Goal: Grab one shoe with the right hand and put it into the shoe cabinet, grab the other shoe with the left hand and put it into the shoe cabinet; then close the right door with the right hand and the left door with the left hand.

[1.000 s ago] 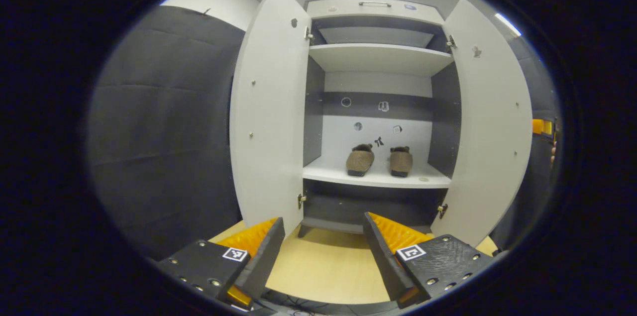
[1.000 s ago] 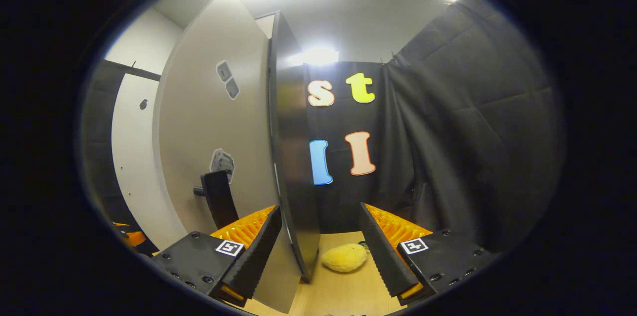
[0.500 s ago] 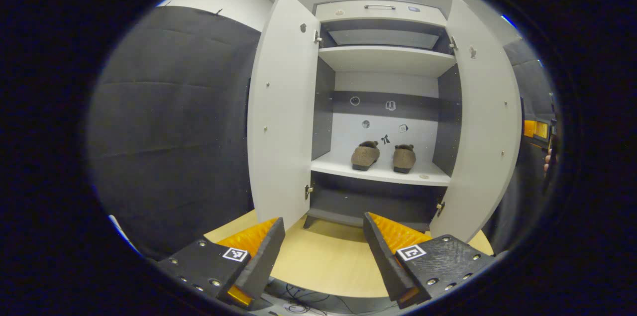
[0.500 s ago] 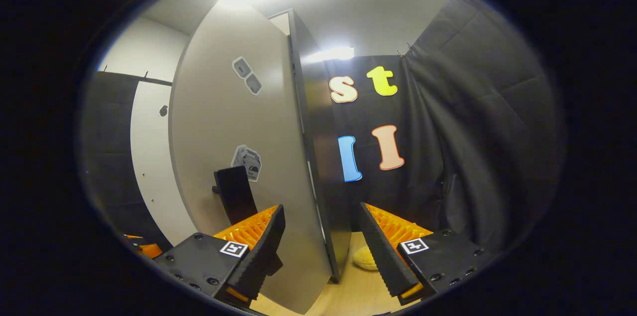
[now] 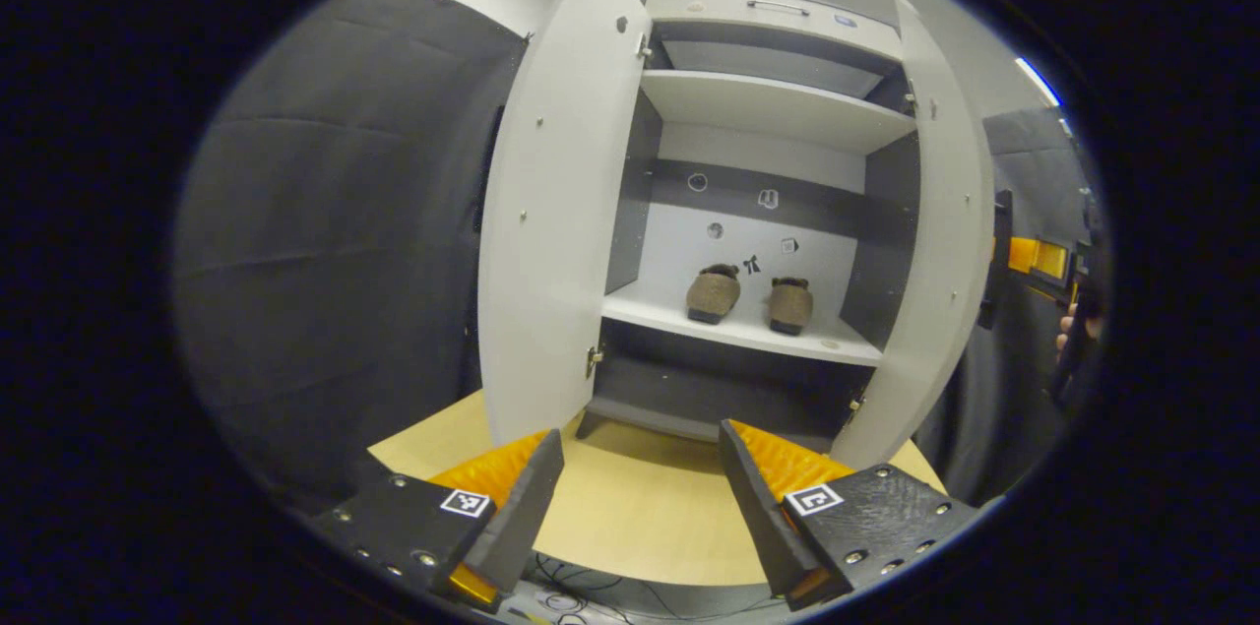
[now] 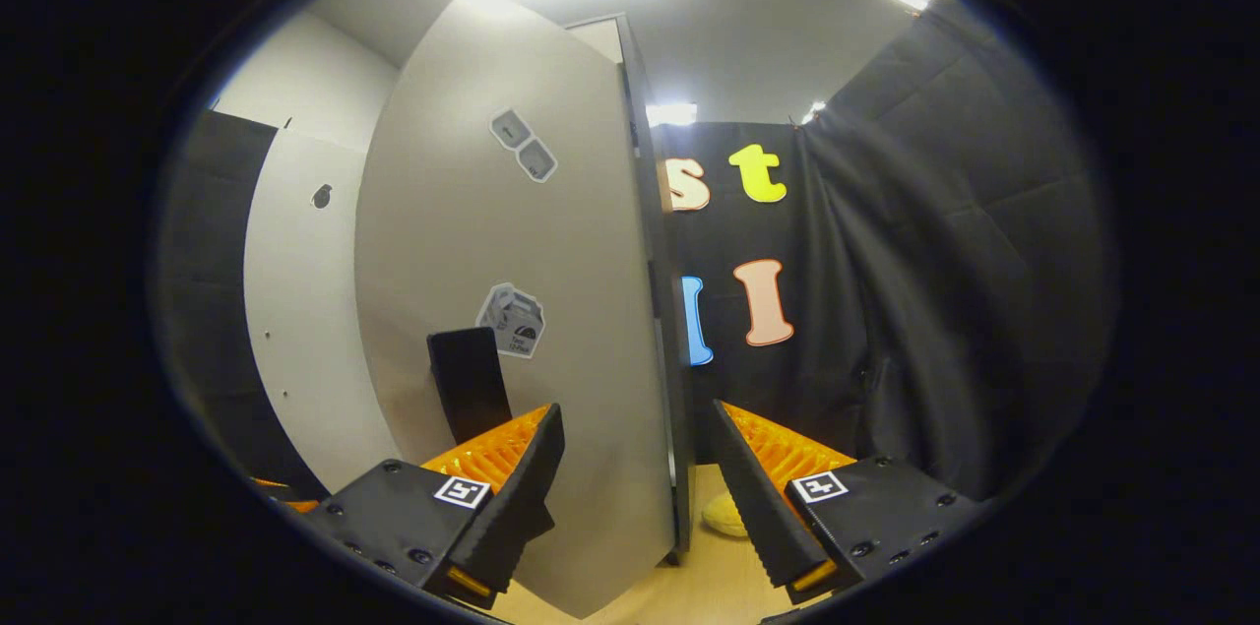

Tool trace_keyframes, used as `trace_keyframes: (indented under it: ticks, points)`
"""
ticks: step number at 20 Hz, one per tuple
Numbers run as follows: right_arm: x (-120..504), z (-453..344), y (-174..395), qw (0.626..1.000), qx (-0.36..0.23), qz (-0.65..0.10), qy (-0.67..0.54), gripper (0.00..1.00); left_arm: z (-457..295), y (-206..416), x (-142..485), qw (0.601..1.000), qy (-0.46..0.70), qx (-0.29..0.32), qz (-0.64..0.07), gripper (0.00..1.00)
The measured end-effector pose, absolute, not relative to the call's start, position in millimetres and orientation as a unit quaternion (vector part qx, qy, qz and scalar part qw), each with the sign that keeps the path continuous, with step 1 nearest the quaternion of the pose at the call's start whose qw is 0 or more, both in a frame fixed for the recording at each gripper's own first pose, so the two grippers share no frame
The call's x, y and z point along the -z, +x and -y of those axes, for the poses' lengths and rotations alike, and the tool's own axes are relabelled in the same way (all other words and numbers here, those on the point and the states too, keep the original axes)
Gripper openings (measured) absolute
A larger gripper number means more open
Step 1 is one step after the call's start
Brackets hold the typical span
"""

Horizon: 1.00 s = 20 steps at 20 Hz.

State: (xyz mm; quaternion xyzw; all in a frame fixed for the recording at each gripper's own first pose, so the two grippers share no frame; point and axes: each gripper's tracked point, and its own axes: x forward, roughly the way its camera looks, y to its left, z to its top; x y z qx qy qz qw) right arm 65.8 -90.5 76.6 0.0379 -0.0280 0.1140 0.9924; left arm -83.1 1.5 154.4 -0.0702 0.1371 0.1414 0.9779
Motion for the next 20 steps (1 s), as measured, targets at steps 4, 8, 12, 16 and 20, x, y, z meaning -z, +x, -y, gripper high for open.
trace_keyframes:
  ticks: [4,8,12,16,20]
  points:
    - [-70,59,65,0.994,-0.102,0.014,0.036,0.95,-26,-82,-148,0.981,-0.066,-0.122,-0.139,0.92]
    - [-72,36,59,0.996,-0.088,0.029,0.003,0.98,-71,-96,-146,0.977,-0.074,-0.146,-0.134,0.92]
    - [-60,32,58,0.996,-0.086,0.009,0.021,0.98,-137,-117,-143,0.97,-0.048,-0.2,-0.127,0.92]
    - [-45,37,59,0.997,-0.065,-0.018,0.046,0.98,-201,-124,-149,0.961,-0.057,-0.246,-0.116,0.92]
    - [-24,41,58,0.995,-0.048,-0.042,0.071,0.98,-244,-117,-163,0.959,-0.077,-0.254,-0.098,0.92]
